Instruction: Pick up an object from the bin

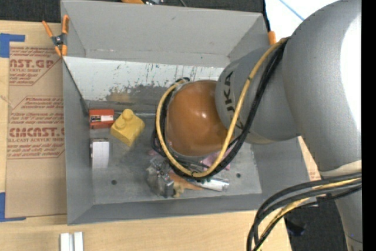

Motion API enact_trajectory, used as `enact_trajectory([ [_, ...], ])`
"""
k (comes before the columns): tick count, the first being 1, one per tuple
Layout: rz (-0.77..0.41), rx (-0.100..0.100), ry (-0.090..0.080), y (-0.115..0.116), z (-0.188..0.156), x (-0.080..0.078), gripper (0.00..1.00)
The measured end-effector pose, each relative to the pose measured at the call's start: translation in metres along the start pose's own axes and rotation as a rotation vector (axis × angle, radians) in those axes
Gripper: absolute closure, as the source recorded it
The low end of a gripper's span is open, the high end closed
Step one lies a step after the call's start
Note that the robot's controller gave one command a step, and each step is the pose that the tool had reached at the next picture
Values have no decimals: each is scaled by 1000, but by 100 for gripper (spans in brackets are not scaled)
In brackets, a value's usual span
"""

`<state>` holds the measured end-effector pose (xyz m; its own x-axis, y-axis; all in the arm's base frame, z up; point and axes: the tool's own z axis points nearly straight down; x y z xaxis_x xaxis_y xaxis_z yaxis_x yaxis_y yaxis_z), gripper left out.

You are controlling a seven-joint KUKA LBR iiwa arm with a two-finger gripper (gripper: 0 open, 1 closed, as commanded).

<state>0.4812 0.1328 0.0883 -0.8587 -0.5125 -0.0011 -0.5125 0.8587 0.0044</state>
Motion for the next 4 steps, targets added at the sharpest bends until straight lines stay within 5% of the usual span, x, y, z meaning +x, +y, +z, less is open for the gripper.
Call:
enact_trajectory([
  [1, 0, 3, -12, -1, -2, -3, 0],
  [3, -46, 3, -9, -4, 0, -3, 0],
  [4, -303, 3, -9, -15, -20, -24, 0],
])
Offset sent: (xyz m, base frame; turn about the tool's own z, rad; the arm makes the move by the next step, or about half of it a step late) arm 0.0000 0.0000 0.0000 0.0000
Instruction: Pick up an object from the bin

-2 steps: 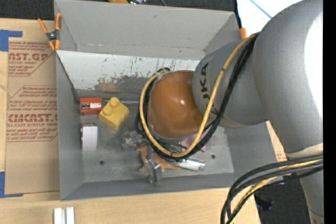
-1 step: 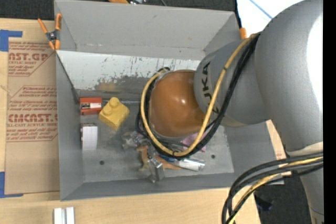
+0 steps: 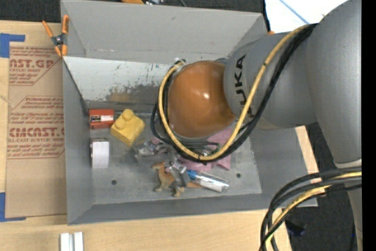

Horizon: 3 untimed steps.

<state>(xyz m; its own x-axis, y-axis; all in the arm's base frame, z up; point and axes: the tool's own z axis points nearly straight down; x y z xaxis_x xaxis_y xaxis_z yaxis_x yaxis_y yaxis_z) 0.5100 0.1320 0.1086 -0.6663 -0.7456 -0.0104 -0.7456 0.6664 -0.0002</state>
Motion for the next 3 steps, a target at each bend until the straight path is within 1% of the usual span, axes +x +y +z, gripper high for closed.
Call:
enact_trajectory([
  [1, 139, -1, 12, -34, 10, 75, 0],
  [2, 127, 0, -7, -36, 30, 54, 0],
  [3, -533, 0, 1, -51, 38, 96, 100],
])
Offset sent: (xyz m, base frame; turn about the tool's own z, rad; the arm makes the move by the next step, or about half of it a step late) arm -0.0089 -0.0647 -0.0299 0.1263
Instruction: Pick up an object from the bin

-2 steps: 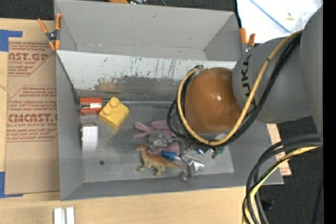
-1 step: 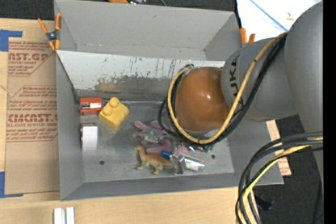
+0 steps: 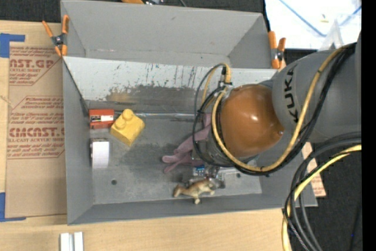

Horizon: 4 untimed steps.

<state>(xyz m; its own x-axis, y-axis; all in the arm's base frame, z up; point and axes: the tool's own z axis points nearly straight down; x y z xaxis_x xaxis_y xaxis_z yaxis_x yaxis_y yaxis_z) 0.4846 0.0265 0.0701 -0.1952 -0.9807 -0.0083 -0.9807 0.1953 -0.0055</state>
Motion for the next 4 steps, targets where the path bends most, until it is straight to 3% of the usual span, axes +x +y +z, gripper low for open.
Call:
enact_trajectory([
  [4, -48, -6, 0, 1, -9, 3, 100],
])
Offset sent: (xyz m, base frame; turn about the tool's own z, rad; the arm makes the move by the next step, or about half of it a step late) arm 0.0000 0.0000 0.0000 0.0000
